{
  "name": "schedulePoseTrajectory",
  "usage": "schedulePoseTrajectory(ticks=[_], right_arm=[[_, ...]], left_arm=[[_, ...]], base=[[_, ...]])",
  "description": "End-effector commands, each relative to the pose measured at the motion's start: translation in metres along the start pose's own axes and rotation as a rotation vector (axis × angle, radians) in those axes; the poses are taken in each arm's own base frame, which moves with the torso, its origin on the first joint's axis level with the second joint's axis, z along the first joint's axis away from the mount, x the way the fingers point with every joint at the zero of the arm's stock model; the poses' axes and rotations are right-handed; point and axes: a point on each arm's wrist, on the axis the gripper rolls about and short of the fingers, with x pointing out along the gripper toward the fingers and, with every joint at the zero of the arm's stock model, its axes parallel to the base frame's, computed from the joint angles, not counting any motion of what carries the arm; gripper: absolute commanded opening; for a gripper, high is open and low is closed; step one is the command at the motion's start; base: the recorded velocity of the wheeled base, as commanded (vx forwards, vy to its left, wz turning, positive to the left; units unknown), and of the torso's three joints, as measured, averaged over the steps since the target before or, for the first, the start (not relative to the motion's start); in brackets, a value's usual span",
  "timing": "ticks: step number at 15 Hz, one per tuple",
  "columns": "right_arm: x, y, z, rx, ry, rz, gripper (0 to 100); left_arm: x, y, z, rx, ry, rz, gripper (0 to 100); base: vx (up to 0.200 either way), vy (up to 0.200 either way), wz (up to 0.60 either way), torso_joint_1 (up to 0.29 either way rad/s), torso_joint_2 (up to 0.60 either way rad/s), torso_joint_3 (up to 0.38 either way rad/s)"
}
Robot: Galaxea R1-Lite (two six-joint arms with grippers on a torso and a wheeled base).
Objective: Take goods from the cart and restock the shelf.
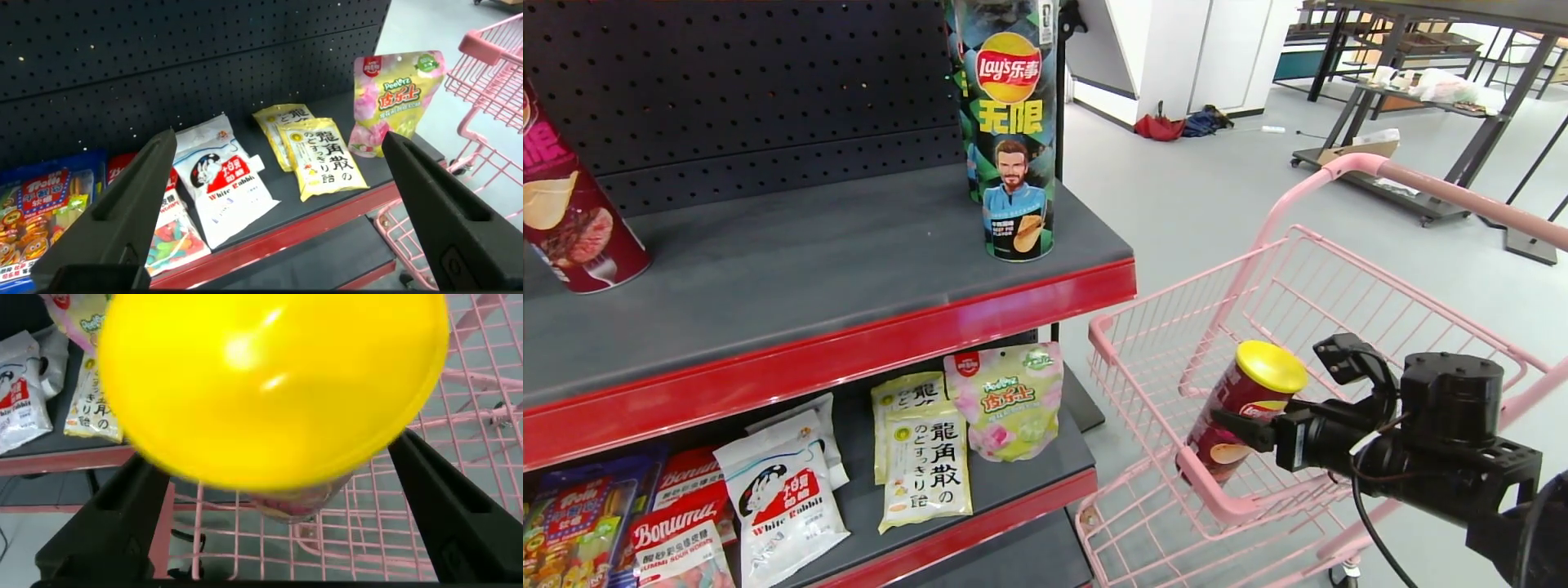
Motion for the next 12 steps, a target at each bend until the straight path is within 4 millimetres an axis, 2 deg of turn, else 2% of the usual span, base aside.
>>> schedulePoseTrajectory(ticks=[1,12], right_arm=[[0.009,-0.003,-0.005,0.009,0.027,-0.007,100],[0.029,-0.005,0.01,-0.008,-0.033,0.001,100]], left_arm=[[0.0,0.0,0.0,0.001,0.001,0.0,100],[0.0,0.0,0.0,0.001,-0.001,0.0,100]], base=[[0.0,0.0,0.0,0.0,0.0,0.0],[0.0,0.0,0.0,0.0,0.0,0.0]])
